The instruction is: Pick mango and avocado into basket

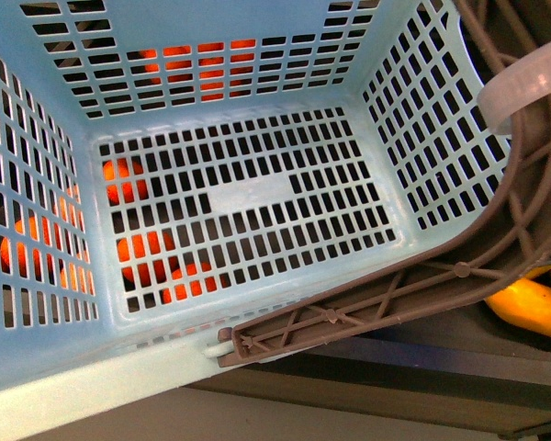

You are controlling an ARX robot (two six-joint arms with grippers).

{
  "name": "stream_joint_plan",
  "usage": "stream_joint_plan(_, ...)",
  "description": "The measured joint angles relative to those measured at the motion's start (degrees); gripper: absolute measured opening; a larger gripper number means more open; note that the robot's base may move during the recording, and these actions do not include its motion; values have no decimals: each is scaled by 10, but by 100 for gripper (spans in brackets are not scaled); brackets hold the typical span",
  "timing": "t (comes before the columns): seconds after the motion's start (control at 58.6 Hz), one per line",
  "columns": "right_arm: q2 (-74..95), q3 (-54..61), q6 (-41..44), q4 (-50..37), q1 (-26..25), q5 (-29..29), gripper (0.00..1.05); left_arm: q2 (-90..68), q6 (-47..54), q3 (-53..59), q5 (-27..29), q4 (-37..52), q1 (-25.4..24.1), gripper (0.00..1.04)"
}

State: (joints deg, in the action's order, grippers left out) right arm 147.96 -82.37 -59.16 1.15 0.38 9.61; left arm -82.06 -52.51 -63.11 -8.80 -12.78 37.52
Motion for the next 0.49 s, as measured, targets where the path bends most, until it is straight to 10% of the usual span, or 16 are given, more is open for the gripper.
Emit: stream_joint_plan(0.494,6,3,9,-20,0,-8,65,0,0,0,0,0,0,8)
